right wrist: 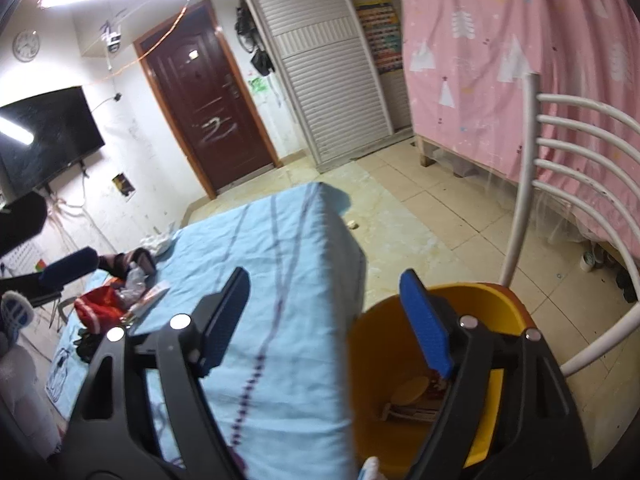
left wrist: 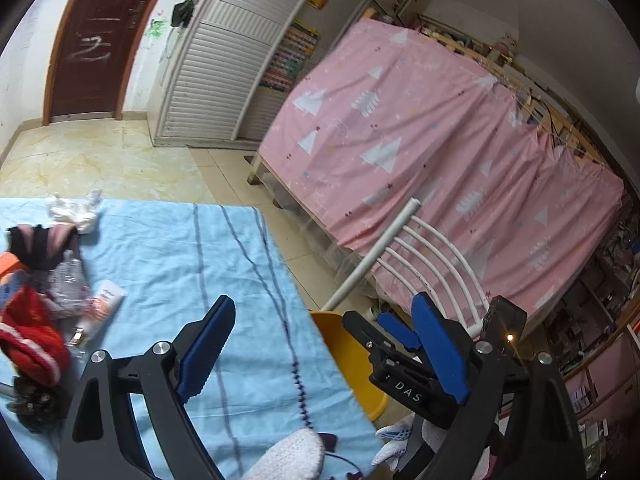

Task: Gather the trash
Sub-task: 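Carry hat and toothpaste box over the yellow bin and release both, then grasp the black-pink sock with the left tool while the right tool grasps the white patterned cloth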

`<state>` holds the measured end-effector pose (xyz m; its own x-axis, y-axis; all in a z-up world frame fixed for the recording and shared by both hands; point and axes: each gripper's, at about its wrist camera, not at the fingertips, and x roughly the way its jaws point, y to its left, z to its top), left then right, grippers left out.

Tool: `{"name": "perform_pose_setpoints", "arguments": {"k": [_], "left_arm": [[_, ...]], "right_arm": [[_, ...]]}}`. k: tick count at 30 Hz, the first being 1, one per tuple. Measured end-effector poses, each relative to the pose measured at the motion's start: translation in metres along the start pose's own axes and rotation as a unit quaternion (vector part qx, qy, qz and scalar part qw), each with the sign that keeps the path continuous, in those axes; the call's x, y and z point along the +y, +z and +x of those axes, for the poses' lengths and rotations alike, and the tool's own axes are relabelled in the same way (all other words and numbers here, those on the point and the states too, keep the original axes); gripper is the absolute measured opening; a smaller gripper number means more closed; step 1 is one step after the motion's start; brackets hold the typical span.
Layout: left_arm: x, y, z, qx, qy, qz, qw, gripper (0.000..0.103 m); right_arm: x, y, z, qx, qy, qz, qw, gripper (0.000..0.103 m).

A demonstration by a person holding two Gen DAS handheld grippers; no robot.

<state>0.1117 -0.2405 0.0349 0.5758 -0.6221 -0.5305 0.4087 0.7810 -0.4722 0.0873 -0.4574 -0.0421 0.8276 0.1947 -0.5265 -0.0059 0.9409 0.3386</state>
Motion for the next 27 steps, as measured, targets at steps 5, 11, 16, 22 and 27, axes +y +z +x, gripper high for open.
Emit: {"name": "perform_pose_setpoints", "arguments": {"k": [5,11,16,22,27], "left_arm": [[0.020,0.009,-0.020,-0.018,0.013,-0.007,0.9997,0.081],[0.054,0.016,-0.043,-0.034,0.029,-0.027,0.9986,0.082],[0.084,0.020,-0.062,-0.048,0.046,-0.042,0.9969,0.083],[0.128,0.025,-0.090,-0.069,0.072,-0.071,0.9925,0.084],[0.165,0.030,-0.109,-0.079,0.089,-0.097,0.9881,0.085]], "right_arm": [[0.033,0.002,0.008,0.006,0.012,-0.024,1.000,0.076],[0.070,0.003,0.023,0.018,0.024,-0.050,0.998,0.078],[0.100,0.005,0.037,0.031,0.035,-0.073,0.996,0.080],[0.140,0.011,0.054,0.041,0.048,-0.102,0.993,0.082],[0.166,0.012,0.065,0.048,0.058,-0.122,0.990,0.083]]}}
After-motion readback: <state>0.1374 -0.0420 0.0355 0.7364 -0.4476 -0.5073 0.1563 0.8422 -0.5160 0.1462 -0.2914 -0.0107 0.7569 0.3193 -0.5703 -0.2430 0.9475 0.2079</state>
